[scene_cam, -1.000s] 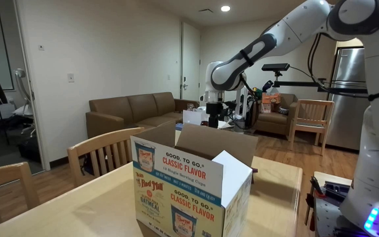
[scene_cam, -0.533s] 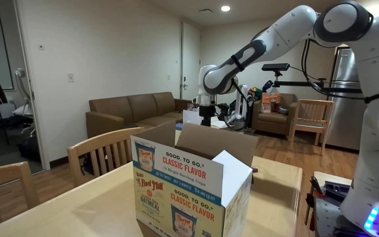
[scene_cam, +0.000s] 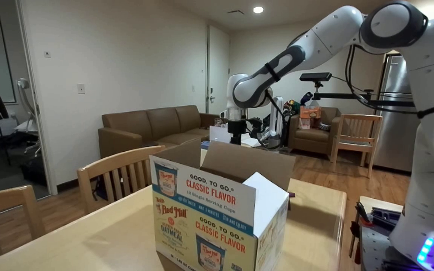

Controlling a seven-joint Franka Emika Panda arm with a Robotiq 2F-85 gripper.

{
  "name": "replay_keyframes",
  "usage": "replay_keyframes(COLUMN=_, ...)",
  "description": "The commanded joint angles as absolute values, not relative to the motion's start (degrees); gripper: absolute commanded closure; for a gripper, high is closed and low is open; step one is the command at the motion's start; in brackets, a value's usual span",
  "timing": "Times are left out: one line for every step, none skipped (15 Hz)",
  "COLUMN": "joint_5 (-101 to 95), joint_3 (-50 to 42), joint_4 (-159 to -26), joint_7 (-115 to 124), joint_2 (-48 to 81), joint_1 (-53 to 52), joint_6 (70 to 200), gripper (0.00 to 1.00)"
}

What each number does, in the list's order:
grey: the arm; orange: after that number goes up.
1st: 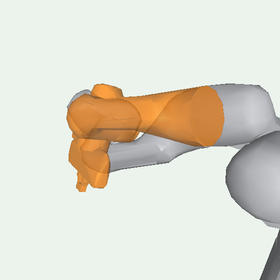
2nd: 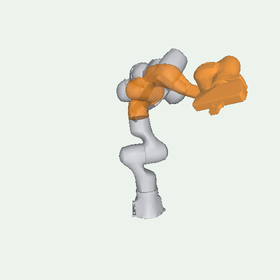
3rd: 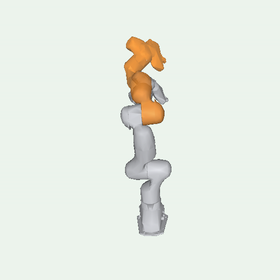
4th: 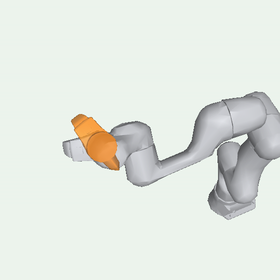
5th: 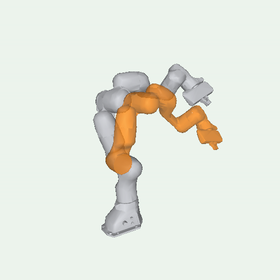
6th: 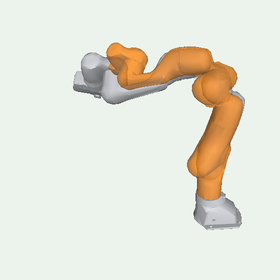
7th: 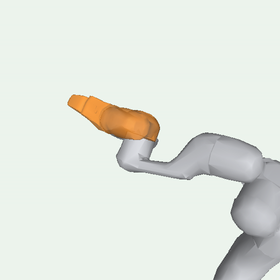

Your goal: Put the green bottle inside the white box

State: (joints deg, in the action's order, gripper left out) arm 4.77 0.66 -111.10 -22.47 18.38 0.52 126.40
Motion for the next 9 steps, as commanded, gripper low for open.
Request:
replay_keyframes(joint_5=0.93, joint_3=0.98, joint_4=-110.00, joint_7=-19.19, joint_2=17.31, joint_1=0.25, joint_6=124.76, gripper=0.00)
replay_keyframes(joint_5=0.09, joint_3=0.93, joint_4=-109.62, joint_7=-18.65, joint_2=17.16, joint_1=0.07, joint_6=124.42, gripper=0.00)
replay_keyframes(joint_5=-0.02, joint_3=1.10, joint_4=-109.14, joint_7=-18.33, joint_2=17.13, joint_1=0.10, joint_6=123.89, gripper=0.00)
replay_keyframes(joint_5=-0.60, joint_3=1.12, joint_4=-108.87, joint_7=-17.95, joint_2=17.07, joint_1=-0.05, joint_6=123.74, gripper=0.00)
replay_keyframes(joint_5=-0.69, joint_3=1.19, joint_4=-108.69, joint_7=-17.68, joint_2=16.97, joint_1=-0.12, joint_6=123.59, gripper=0.00)
replay_keyframes(joint_5=-0.88, joint_3=1.16, joint_4=-108.66, joint_7=-17.11, joint_2=16.82, joint_1=-0.25, joint_6=123.44, gripper=0.00)
replay_keyframes(joint_5=-0.98, joint_3=1.14, joint_4=-108.65, joint_7=-16.69, joint_2=16.61, joint_1=-0.33, joint_6=123.21, gripper=0.00)
replay_keyframes(joint_5=-0.86, joint_3=1.20, joint_4=-108.51, joint_7=-16.17, joint_2=16.47, joint_1=-0.36, joint_6=122.72, gripper=0.00)
replay_keyframes(joint_5=-1.14, joint_3=1.16, joint_4=-108.69, joint_7=-15.43, joint_2=16.11, joint_1=-0.52, joint_6=122.56, gripper=0.00)
